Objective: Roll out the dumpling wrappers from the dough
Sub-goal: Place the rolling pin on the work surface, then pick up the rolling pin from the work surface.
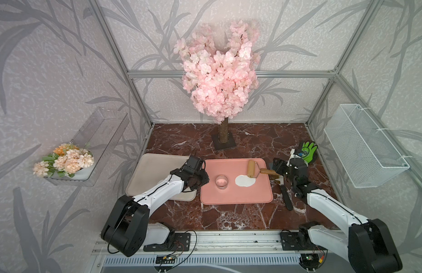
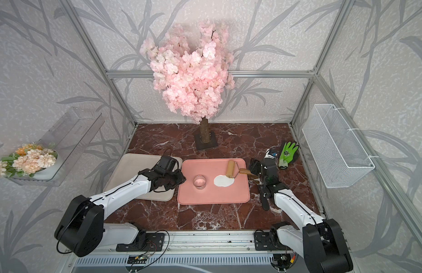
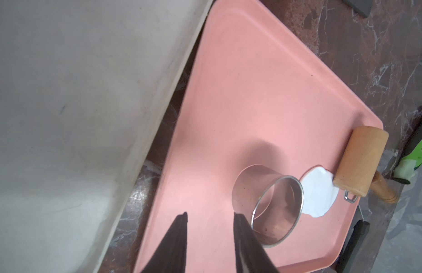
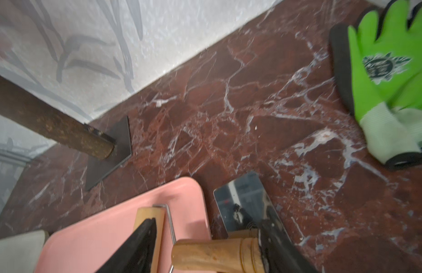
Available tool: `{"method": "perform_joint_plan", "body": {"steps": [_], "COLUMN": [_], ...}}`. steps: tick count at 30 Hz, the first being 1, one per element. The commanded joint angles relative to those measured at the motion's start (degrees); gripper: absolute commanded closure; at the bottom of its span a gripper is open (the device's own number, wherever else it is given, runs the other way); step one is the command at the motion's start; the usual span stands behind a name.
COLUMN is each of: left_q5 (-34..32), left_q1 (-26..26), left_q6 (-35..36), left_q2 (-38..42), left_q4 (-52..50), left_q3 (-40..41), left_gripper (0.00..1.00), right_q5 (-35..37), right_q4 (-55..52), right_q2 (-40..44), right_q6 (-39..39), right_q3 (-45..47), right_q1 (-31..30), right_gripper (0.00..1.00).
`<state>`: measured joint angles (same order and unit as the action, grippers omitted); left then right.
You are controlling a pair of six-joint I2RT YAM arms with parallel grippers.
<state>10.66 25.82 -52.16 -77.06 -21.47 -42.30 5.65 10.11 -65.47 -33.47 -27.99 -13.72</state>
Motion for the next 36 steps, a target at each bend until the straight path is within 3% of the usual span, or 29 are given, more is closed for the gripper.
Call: {"method": "perform_joint_plan", "body": {"steps": [1, 5, 9, 18, 30, 33, 36], "left_q5": [0.63, 1.08, 1.26, 1.79, 1.82, 1.96, 1.91], "left_q1": [0.33, 0.89, 1.24, 1.46, 1.45, 1.51, 1.39], "left_q6": [1.87, 2.72, 2.73, 1.35, 0.66, 0.39, 0.26], "left_q2": [-1.67, -3.65, -4.33, -4.00, -3.86, -4.09, -4.23], "left_q4": [-1.82, -2.34, -1.99, -0.05, 0.98, 1.20, 1.34], "left_q3": [-2.19, -3.82, -4.22, -1.99, -0.12, 0.17, 0.38], "left_gripper": [0.63, 0.60, 0.60, 0.60, 0.60, 0.60, 0.60], "right_q5": [-4.68, -8.52, -5.94, -6.05, -7.40, -6.91, -6.25], "right_q4": [-13.10, -19.12, -22.87, -29.05, -30.32, -30.65, -30.17], "right_q2": [-3.84, -9.32, -14.23, -27.45, -37.45, -39.08, -39.99], "right_q6": [5.04, 6.33, 9.94, 13.82, 15.53, 15.81, 15.66], "right_q3": [-5.19, -11.09, -16.71, -29.10, -35.11, -35.82, -35.81], "right_q1": [-0.52, -0.98, -3.65, -5.09, -6.57, -6.85, -6.90], "right_gripper": [0.26, 0.26, 0.27, 0.43, 0.52, 0.56, 0.69]}}
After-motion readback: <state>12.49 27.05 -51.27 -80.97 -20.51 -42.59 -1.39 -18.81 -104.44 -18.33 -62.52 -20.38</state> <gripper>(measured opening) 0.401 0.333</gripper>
